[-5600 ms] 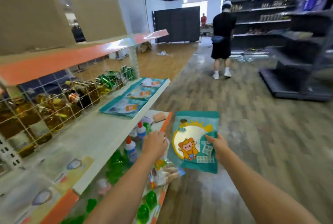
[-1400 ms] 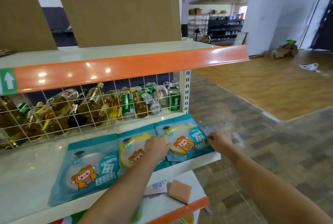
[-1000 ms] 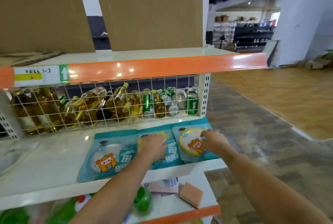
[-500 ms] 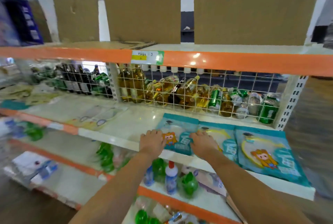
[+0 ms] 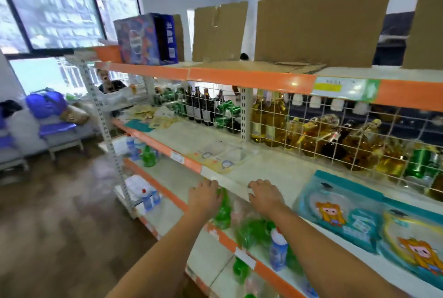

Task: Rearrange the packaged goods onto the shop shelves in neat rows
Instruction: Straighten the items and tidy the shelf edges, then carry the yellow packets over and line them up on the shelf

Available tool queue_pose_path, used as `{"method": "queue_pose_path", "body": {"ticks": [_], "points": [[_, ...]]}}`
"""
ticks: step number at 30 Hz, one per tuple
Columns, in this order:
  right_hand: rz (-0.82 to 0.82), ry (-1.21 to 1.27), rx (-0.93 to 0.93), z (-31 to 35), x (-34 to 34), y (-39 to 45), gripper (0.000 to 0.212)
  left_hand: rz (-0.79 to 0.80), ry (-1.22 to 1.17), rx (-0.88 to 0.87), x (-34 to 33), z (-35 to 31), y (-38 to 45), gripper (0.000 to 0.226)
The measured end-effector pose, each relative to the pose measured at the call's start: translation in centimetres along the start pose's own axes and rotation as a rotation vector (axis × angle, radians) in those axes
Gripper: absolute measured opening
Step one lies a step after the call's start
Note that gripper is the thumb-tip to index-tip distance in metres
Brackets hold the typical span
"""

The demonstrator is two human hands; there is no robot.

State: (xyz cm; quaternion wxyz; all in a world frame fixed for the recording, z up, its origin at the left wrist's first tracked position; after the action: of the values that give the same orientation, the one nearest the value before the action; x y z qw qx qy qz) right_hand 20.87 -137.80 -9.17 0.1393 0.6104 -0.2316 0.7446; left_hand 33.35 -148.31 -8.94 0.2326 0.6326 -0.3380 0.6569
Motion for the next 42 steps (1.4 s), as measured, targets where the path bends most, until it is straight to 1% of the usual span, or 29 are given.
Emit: {"method": "queue_pose_path", "body": {"ticks": [4,8,13,16,21,26,30,35,42], "points": [[-0.039,-0.016,0.075,6.5,1.2,5.0,0.038,-0.030,0.014,0.101,1.1,7.6,1.6,0.046],[-0.043,-0.013,0.142,12.2,1.4,9.5,0.038,-0.062,-0.032,0.146,1.7,14.3,3.0,0.045],[0.004,-0.053,0.242,17.6,-0.5,14.9,0.037,-0.022,-0.071,0.240,0.2,20.7,5.0,0.040],[0.009,-0.066,0.288,19.9,-1.1,18.6,0.038,-0.011,-0.086,0.302,-0.3,23.8,6.8,0.037],[-0.010,-0.111,0.395,23.2,0.2,25.9,0.036,-0.027,-0.121,0.366,0.7,28.0,11.3,0.038],[-0.037,-0.133,0.439,26.2,2.4,32.8,0.035,-0.054,-0.143,0.448,2.7,32.0,15.8,0.041],[-0.037,-0.141,0.466,28.5,2.2,36.8,0.034,-0.045,-0.191,0.500,3.0,35.1,18.8,0.042],[0.018,-0.176,0.516,31.4,0.2,40.9,0.034,-0.003,-0.189,0.521,2.2,38.3,21.6,0.041],[0.015,-0.167,0.472,36.3,0.4,48.8,0.033,0.028,-0.176,0.499,1.8,45.9,26.9,0.040]]}}
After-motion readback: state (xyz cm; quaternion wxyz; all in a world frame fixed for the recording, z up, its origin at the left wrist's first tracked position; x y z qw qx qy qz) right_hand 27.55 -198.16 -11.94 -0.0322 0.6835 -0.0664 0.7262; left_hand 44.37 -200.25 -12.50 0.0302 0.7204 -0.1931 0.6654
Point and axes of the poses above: each hand's wrist, its own y-axis towards the middle knuckle, its own x-axis out of the back of the hand, z = x × y, the point moved 6 cm from there along y, towards the middle knuckle, and after that the axes turned 13 degrees about z, right-handed, at the moved point
